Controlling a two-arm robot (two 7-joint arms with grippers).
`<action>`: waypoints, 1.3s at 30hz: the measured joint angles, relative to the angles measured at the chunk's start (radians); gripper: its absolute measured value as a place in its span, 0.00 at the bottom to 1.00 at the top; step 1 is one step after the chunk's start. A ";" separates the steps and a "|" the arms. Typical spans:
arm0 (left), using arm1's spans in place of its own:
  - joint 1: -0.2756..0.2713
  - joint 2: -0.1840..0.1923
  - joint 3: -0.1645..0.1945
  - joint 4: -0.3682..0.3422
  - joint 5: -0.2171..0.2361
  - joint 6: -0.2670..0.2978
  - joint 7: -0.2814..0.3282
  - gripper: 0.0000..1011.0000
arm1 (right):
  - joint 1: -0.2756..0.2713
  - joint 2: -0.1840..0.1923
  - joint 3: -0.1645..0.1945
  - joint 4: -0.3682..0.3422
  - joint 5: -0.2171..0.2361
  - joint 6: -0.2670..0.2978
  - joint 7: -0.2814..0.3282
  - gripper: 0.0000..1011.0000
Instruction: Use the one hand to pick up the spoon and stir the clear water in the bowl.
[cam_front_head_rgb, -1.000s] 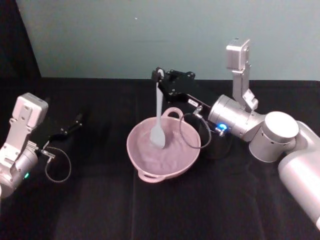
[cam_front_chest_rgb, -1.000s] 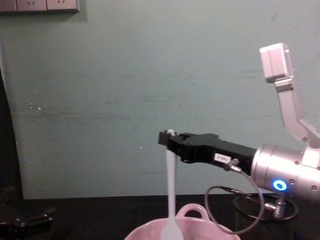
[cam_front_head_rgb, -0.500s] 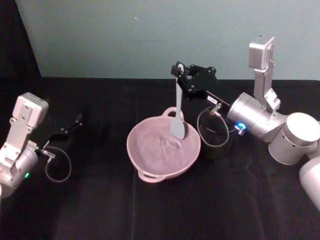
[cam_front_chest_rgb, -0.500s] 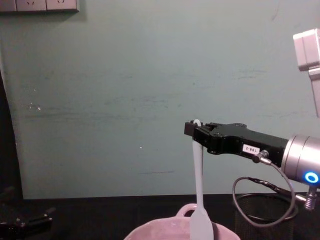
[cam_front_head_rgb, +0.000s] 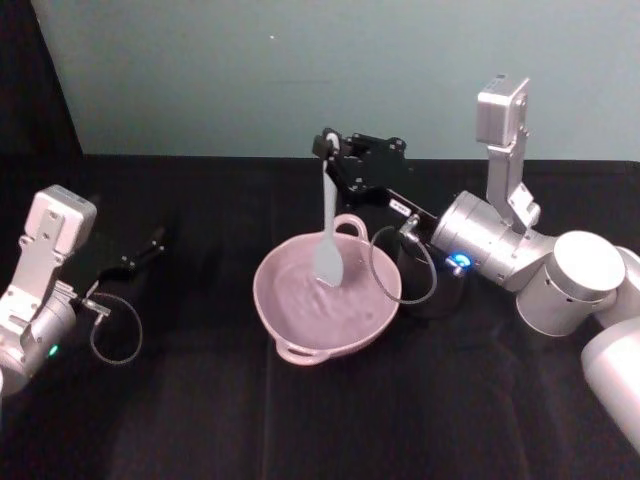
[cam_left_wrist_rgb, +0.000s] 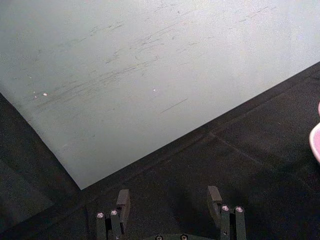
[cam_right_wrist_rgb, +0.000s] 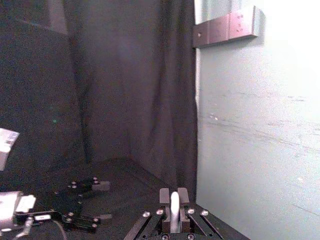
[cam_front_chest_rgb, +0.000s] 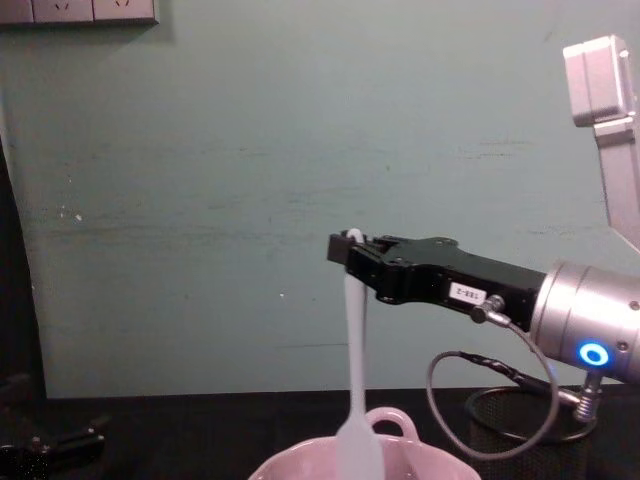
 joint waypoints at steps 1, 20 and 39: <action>0.000 0.000 0.000 0.000 0.000 0.000 0.000 1.00 | -0.001 -0.002 -0.002 -0.003 0.000 0.000 0.001 0.10; 0.000 0.000 0.000 0.000 0.000 0.000 0.000 1.00 | -0.035 0.033 0.013 -0.135 0.023 0.018 -0.021 0.10; 0.000 0.000 0.000 0.000 0.000 0.000 0.000 1.00 | -0.116 0.195 0.168 -0.343 0.114 0.099 -0.100 0.10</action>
